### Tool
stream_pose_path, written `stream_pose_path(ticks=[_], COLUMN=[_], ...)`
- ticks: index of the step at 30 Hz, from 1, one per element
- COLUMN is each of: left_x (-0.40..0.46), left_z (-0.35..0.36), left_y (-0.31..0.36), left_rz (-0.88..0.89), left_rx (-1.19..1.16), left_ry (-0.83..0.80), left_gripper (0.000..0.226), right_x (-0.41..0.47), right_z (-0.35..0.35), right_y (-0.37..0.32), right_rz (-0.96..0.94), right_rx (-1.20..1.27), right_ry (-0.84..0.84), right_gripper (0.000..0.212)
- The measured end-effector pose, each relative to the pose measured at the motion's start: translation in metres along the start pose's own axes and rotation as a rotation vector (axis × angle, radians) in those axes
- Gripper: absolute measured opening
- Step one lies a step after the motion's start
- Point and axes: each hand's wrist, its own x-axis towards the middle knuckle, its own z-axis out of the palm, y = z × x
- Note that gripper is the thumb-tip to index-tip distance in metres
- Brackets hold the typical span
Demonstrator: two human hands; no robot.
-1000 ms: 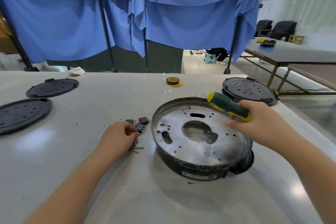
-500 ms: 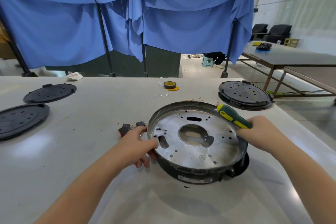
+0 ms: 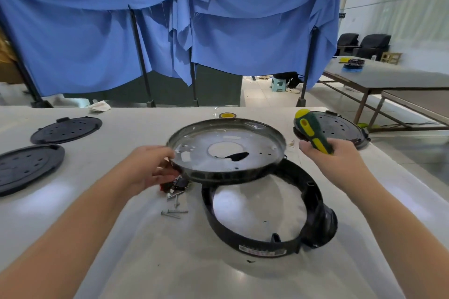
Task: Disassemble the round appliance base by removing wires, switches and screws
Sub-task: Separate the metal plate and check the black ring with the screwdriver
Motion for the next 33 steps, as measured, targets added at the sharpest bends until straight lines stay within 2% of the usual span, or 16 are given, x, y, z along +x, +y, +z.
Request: stream_pose_path(ticks=[8,18,22,26,29,31,33], left_x=[0.058,0.100,0.108,0.109,0.094,0.073,0.040], left_z=[-0.022,-0.018,-0.017,-0.020,-0.017,-0.008,0.009], left_y=[0.004,-0.016,-0.029,-0.033,-0.030,-0.027,-0.020], left_rz=[-0.049,-0.127,-0.115,-0.015,0.153,0.340,0.535], left_rx=[-0.014,0.065,0.232,0.469,0.779,0.818,0.748], left_ry=[0.109,0.218,0.245,0.282,0.380,0.385,0.265], left_gripper=[0.005,0.008,0.010,0.024,0.042,0.053,0.040], right_x=[-0.007,-0.014,-0.017,-0.019,-0.020,-0.022,-0.024], right_z=[0.014,0.021,0.021,0.020,0.020,0.018,0.016], right_y=[0.026,0.042,0.040,0.039,0.038,0.037,0.035], right_rz=[-0.140,-0.121,-0.129,-0.126,-0.140,-0.149,-0.149], right_rx=[-0.037,-0.099,-0.150,-0.179,-0.200,-0.218,-0.232], right_ry=[0.025,-0.081,-0.115,-0.116,-0.128,-0.160,-0.217], right_gripper=[0.036,0.021,0.018,0.023,0.020,0.019,0.024])
